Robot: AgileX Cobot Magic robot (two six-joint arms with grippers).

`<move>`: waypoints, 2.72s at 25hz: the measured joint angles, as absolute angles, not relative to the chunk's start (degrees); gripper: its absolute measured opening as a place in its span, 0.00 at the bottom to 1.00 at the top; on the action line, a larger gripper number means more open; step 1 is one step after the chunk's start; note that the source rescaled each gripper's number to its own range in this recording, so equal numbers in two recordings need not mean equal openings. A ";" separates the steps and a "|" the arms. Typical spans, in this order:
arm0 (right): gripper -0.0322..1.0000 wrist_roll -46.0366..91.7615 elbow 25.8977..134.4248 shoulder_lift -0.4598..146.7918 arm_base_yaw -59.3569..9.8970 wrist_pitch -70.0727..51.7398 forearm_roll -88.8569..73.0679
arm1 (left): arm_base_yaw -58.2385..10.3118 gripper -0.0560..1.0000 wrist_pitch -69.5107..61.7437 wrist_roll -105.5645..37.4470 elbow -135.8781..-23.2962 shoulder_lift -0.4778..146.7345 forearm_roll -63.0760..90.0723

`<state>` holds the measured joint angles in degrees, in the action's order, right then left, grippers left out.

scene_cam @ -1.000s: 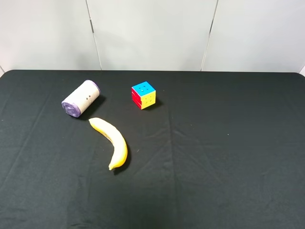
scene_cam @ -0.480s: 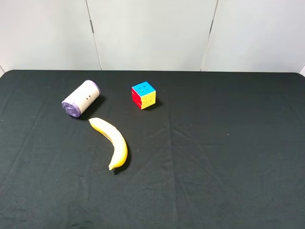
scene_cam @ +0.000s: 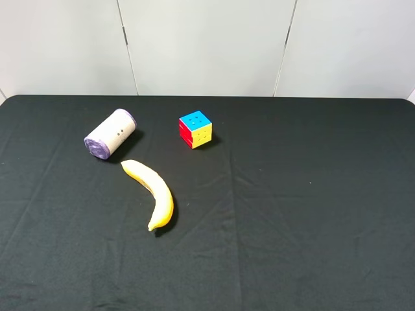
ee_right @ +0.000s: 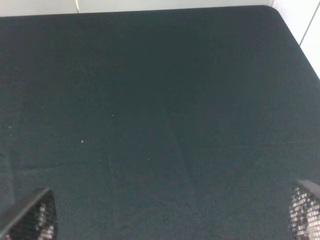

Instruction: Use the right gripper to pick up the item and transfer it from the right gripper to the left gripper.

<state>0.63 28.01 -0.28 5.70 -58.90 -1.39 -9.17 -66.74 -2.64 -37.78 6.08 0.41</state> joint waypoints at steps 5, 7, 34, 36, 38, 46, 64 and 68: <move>1.00 0.63 28.01 -0.28 5.70 -58.90 -1.39 | -9.17 1.00 -66.68 0.00 -32.48 3.68 -3.07; 1.00 0.63 28.01 -0.28 5.70 -58.90 -1.39 | -9.17 1.00 -66.62 1.63 -30.76 3.68 -3.19; 1.00 0.63 28.01 -0.28 5.70 -58.90 -1.39 | -9.17 1.00 -60.87 -1.08 -27.95 3.35 -0.99; 1.00 0.63 28.01 -0.28 5.70 -58.90 -1.39 | -9.17 1.00 -60.87 -1.08 -27.95 3.35 -0.99; 1.00 0.63 28.01 -0.28 5.70 -58.90 -1.39 | -9.17 1.00 -60.87 -1.08 -27.95 3.35 -0.99; 1.00 0.63 28.01 -0.28 5.70 -58.90 -1.39 | -9.17 1.00 -60.87 -1.08 -27.95 3.35 -0.99; 1.00 0.63 28.01 -0.28 5.70 -58.90 -1.39 | 1.19 1.00 -60.80 -1.13 -27.95 -0.23 -1.23; 1.00 0.63 28.01 -0.28 5.70 -58.90 -1.39 | 1.19 1.00 -60.80 -1.13 -27.95 -0.23 -1.23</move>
<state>0.63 28.01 -0.28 5.70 -58.90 -1.39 1.19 -60.80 -1.13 -27.95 -0.23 -1.23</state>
